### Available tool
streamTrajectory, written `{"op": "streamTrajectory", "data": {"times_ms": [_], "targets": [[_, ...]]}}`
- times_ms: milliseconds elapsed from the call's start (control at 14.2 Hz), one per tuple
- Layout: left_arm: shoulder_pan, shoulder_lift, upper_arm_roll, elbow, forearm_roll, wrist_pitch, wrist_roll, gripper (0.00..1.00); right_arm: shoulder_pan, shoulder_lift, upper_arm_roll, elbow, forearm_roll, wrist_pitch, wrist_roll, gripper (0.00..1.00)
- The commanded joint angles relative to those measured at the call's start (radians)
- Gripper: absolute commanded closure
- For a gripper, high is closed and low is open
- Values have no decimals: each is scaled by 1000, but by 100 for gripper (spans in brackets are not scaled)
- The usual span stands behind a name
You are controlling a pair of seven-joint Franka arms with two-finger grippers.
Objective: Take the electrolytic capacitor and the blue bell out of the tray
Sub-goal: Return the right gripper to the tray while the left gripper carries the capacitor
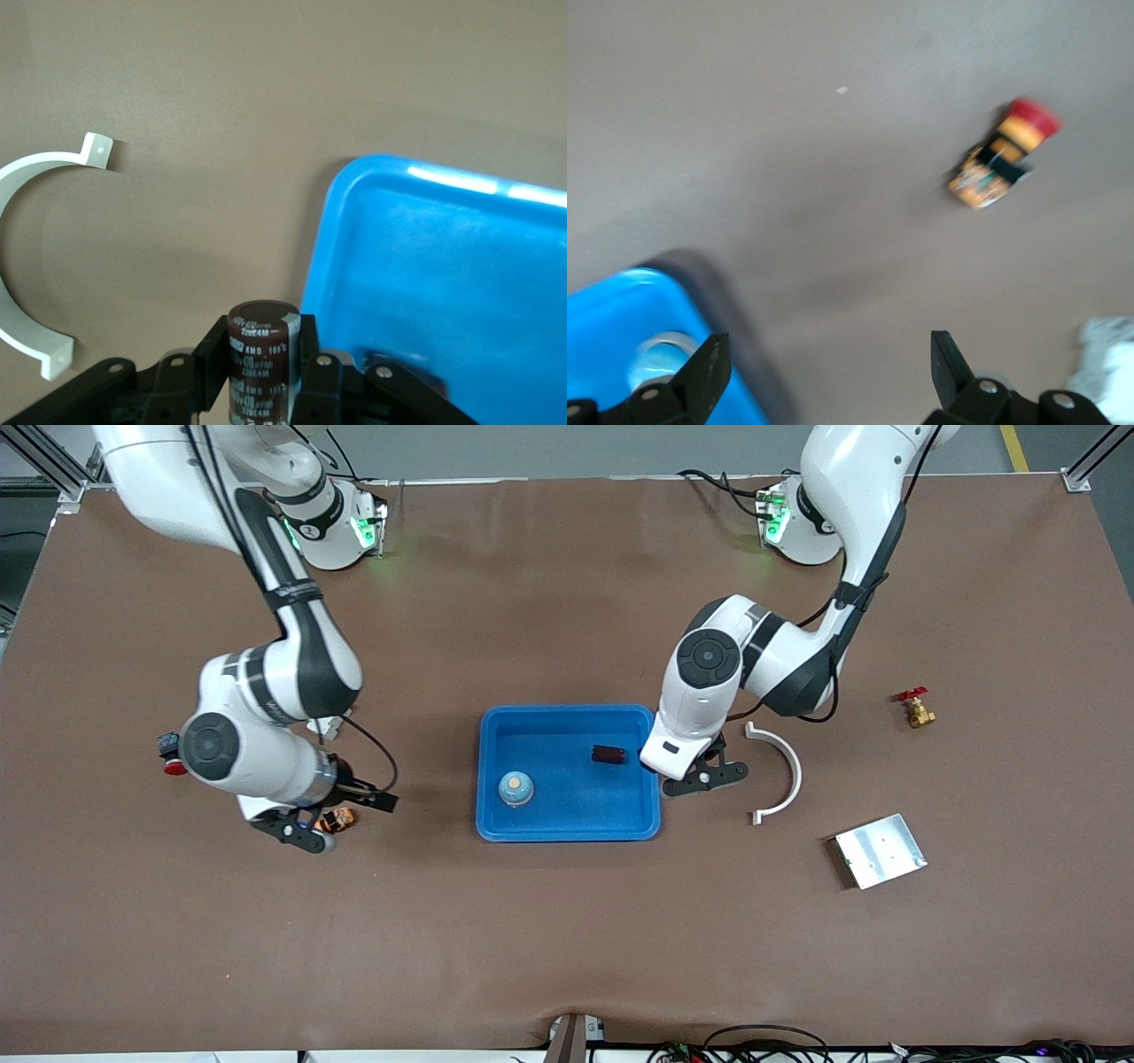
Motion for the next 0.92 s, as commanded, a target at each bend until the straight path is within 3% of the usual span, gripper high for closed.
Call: {"op": "streamTrajectory", "data": {"times_ms": [0,423,845], "targets": [[35,-65,-17,-122,30,44,63,100,96,88,-16,129,-8,-11,296,0],[99,-143,-26,-265,37,151,264,100,216,186,-11,175,-28,74,757,0],[171,-143,-63,-326,32,237,367,100,274,294,-11,283,-31,75,935,0]]}}
